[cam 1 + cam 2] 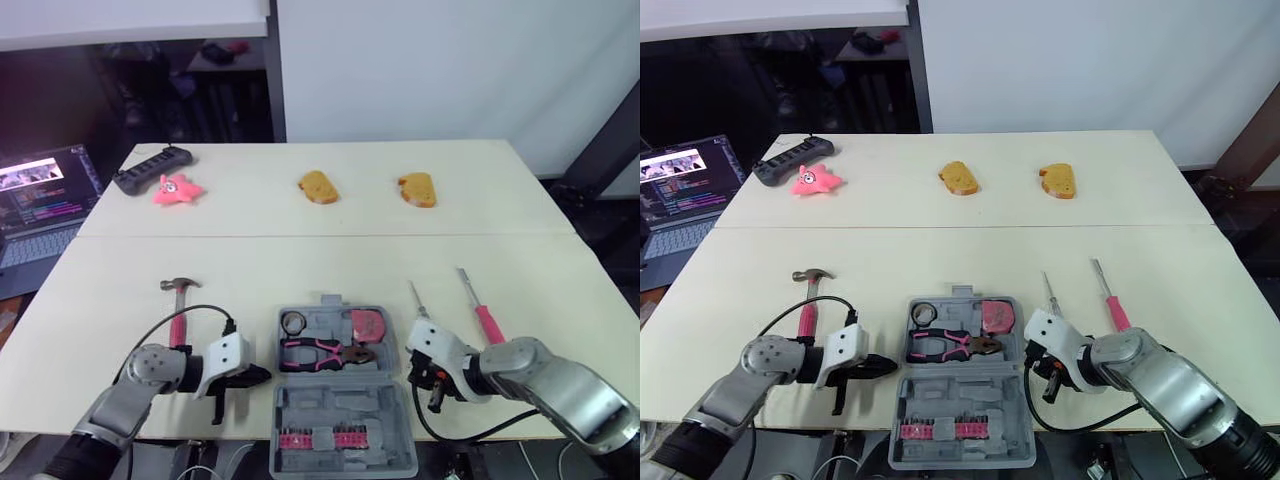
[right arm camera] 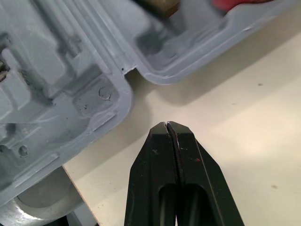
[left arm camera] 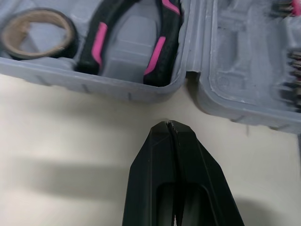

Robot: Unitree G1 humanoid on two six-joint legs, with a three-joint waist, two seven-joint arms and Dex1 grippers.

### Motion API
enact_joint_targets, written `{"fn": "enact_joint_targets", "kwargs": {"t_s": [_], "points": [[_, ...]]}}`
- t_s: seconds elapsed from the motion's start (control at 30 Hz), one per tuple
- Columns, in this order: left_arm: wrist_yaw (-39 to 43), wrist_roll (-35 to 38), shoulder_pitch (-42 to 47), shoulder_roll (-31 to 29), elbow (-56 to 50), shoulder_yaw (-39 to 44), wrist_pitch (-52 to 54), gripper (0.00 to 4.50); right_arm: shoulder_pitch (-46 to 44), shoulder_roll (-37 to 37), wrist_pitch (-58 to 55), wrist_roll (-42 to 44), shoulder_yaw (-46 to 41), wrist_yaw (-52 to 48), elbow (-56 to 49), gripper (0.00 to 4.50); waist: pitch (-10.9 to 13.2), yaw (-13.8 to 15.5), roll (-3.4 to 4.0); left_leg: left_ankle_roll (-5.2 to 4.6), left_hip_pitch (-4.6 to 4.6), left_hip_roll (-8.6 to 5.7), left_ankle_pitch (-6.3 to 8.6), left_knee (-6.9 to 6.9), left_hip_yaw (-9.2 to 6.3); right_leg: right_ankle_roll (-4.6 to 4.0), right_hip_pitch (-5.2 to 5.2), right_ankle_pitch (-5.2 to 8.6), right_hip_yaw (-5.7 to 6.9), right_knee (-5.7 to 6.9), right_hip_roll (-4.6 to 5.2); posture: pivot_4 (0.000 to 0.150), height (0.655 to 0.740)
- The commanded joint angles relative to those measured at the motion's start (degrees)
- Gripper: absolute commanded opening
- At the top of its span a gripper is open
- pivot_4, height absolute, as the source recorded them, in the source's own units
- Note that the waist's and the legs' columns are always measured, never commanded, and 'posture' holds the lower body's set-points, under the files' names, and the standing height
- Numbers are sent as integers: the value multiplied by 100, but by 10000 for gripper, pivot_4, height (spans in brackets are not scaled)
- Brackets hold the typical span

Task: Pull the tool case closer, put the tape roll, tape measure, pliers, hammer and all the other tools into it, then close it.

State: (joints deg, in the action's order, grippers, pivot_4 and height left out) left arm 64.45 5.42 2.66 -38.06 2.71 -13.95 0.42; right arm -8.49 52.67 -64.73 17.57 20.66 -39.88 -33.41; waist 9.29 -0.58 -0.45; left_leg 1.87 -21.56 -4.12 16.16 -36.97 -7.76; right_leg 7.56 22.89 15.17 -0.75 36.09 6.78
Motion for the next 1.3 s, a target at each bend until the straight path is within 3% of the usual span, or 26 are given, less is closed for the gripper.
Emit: {"fn": "enact_joint_targets", "kwargs": {"t_s": [0.03, 0.3, 0.63, 0.83, 1.1, 1.3], "points": [[-115, -105, 113, 204, -88, -222, 169, 693, -340, -403, -83, -140, 330, 213, 20, 0, 0, 3, 2, 0, 0, 0, 0, -1, 0, 0, 0, 0, 0, 1, 0, 1500, 7400], [-279, -346, 533, 583, 208, -384, 385, 693, -1064, -1112, -352, -215, 687, 345, 167, 0, -1, 19, 4, 1, 9, -2, -1, -4, -6, 0, -10, 0, 1, 1, -1, 1500, 7400], [-566, -674, 1937, 1142, 2077, -231, -278, 693, -1599, -1189, 328, -755, 493, 357, 1367, 0, -2, 151, 6, 7, 9, -17, -6, -12, -10, 5, -15, -4, 3, 3, -2, 1500, 7400], [-688, -753, 2401, 1354, 2777, -153, -616, 693, -1566, -1277, 340, -774, 419, 332, 1498, 0, -2, 130, 6, 9, 9, -23, -8, -12, -12, 12, -14, -9, 2, 5, -3, 1500, 7400], [-707, -793, 2432, 1397, 2988, -108, -750, 693, -1617, -1485, 384, -877, 352, 421, 1645, 0, -2, 115, 6, 9, 10, -23, -8, -12, -12, 12, -13, -10, 1, 5, -4, 1500, 7400], [-574, -716, 2061, 1342, 2488, -106, -568, 693, -1574, -1557, 377, -939, 377, 389, 1639, 0, -2, 88, 6, 10, 9, -21, -8, -9, -12, 12, -10, -10, 0, 6, -6, 1500, 7400]]}}
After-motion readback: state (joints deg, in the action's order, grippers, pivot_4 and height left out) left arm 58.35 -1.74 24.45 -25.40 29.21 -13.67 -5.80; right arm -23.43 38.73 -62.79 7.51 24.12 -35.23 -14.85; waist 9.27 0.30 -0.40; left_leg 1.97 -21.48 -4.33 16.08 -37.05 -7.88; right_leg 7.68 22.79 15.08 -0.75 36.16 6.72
